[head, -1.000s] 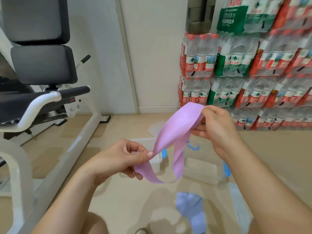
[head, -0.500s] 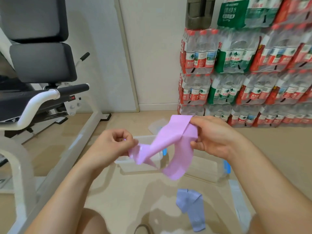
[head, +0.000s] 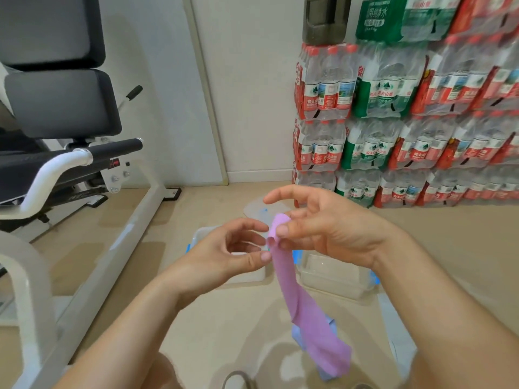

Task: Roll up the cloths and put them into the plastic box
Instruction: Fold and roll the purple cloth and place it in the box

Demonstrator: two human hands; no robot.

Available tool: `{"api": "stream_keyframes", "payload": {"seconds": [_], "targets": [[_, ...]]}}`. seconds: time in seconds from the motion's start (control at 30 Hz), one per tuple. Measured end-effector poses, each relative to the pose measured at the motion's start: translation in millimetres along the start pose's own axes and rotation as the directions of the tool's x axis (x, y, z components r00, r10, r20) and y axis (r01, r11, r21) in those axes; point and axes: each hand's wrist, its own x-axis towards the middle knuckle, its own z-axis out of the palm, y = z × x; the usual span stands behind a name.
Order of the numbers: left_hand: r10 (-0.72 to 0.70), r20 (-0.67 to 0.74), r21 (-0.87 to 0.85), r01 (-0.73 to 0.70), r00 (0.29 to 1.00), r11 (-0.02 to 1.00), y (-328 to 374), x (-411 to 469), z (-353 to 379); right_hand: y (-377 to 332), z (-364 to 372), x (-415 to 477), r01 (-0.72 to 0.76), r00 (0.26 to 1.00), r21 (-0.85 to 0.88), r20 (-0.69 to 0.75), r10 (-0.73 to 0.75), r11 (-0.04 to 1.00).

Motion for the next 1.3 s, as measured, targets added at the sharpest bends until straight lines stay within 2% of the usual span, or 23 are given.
{"api": "stream_keyframes", "payload": {"seconds": [0.07,0.17,0.23,0.4,0.47,0.57,0.67,0.73,0.77,0.83,0.93,1.0,1.07,1.17,1.23,1.3], "targets": [[0.053,-0.044,-0.071,-0.056,0.998,0.996,1,0,0,-1,-1,-2,0.037,0.998,-0.029,0.046,-0.036,0.999],[0.097,-0.013,-0.234,-0.098,0.995,0.967,6,-3,2,0,2,1,0.104,0.986,-0.169,-0.113,-0.124,0.980],[0.098,-0.030,-0.187,-0.102,0.995,0.977,9,-2,8,-1,6,3,0.128,0.961,-0.249,-0.207,-0.182,0.960],[0.183,-0.276,-0.134,-0.226,0.944,0.965,18,1,17,-1,12,6,0.151,0.899,-0.398,-0.326,-0.294,0.905],[0.229,-0.358,-0.062,-0.267,0.905,0.962,19,0,17,0,11,6,0.135,0.912,-0.394,-0.310,-0.269,0.909],[0.298,-0.469,0.134,-0.267,0.831,0.954,17,0,17,3,13,5,0.111,0.940,-0.409,-0.253,-0.229,0.906],[0.399,-0.508,0.278,-0.294,0.763,0.915,16,0,15,6,15,8,0.128,0.898,-0.633,-0.253,-0.360,0.764],[0.452,-0.503,0.327,-0.322,0.737,0.888,18,-2,15,6,15,10,0.121,0.864,-0.718,-0.264,-0.429,0.685],[0.467,-0.507,0.336,-0.333,0.724,0.881,18,-2,15,5,13,11,0.124,0.855,-0.718,-0.273,-0.442,0.684],[0.473,-0.527,0.327,-0.345,0.706,0.880,21,-2,14,3,12,10,0.169,0.873,-0.600,-0.277,-0.401,0.782],[0.370,-0.540,0.166,-0.335,0.756,0.927,23,-1,15,6,16,10,0.194,0.910,-0.359,-0.282,-0.305,0.913],[0.303,-0.522,0.031,-0.337,0.798,0.941,24,-2,15,8,20,12,0.225,0.906,-0.266,-0.297,-0.302,0.937],[0.314,-0.531,-0.001,-0.372,0.787,0.928,27,-4,16,10,20,12,0.225,0.935,-0.190,-0.233,-0.266,0.956],[0.332,-0.570,-0.039,-0.428,0.752,0.903,36,-3,18,16,25,11,0.143,0.982,-0.254,-0.087,-0.170,0.957],[0.297,-0.588,-0.112,-0.439,0.753,0.892,37,2,14,21,31,15,0.141,0.972,-0.285,-0.142,-0.188,0.948],[0.205,-0.526,-0.296,-0.403,0.825,0.866,27,9,5,15,33,18,0.192,0.940,-0.125,-0.260,-0.219,0.973]]}}
